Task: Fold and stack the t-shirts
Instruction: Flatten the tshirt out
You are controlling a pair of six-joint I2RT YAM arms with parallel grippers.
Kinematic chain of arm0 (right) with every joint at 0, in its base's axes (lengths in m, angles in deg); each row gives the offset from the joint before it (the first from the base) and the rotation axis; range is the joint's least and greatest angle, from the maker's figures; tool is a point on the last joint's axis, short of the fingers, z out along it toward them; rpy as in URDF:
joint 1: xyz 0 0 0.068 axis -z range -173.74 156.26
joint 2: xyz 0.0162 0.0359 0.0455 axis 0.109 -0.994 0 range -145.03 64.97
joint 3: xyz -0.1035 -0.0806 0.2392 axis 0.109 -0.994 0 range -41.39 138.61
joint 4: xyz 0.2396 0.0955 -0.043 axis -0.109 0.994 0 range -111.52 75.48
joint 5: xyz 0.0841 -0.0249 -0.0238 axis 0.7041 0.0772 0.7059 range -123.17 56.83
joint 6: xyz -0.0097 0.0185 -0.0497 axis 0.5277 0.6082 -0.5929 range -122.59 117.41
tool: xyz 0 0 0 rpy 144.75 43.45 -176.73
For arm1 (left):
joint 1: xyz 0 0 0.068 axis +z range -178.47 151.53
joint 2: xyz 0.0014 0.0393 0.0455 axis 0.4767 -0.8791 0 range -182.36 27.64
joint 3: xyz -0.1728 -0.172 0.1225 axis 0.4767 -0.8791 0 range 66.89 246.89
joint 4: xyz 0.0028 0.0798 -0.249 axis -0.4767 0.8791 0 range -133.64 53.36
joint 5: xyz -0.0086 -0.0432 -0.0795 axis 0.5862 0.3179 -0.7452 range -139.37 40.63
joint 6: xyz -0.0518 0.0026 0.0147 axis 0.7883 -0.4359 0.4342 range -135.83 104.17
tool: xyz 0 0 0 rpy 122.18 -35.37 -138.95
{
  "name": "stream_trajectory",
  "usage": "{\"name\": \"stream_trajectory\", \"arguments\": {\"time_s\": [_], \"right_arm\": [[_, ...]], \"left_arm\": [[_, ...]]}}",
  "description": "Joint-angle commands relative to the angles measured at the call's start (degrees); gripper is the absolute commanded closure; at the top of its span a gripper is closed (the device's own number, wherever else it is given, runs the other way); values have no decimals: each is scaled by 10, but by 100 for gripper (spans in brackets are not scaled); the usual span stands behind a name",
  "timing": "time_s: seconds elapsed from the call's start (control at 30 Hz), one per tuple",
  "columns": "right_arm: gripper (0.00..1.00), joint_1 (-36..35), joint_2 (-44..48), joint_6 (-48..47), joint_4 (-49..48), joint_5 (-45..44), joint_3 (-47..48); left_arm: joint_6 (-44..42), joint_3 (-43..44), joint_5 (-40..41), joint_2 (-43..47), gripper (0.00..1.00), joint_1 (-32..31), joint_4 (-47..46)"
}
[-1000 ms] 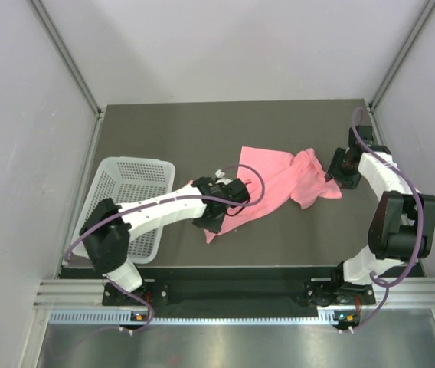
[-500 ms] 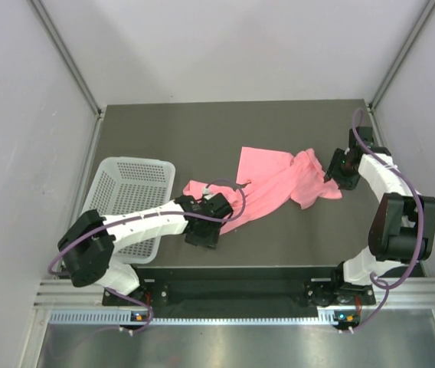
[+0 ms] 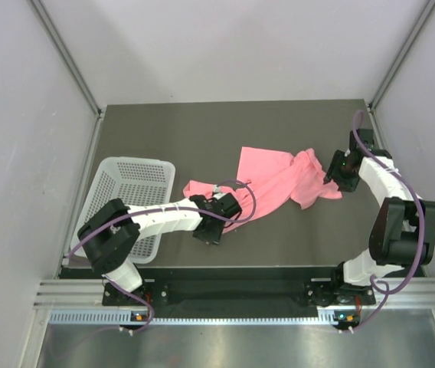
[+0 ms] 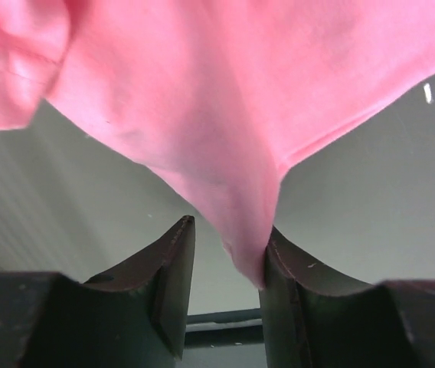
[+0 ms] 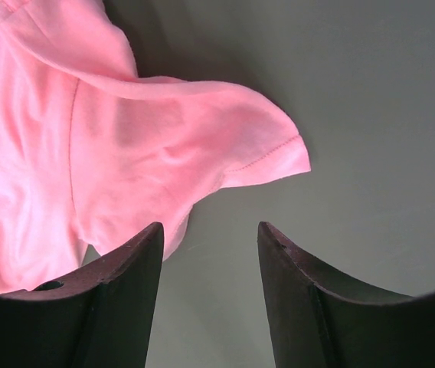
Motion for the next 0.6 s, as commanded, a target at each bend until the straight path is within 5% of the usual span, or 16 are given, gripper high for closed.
{"name": "stream_trajectory", "arguments": {"time_s": [0.0,0.23,0.3,0.57], "right_arm": [[47,5,28,-4,-17,3,-5],[47,7,17,4,-7,-14,-7],[47,15,14,8,-1,-29,-7],[49,57,31,20,-17,-19,-39]], "left_arm": [[-22,18,42,0,59,2,-14],[-33,20,36,3,75,2,-24],[-29,25,36,5,100,2,-16],[4,29,33,57,100,2,46]]}}
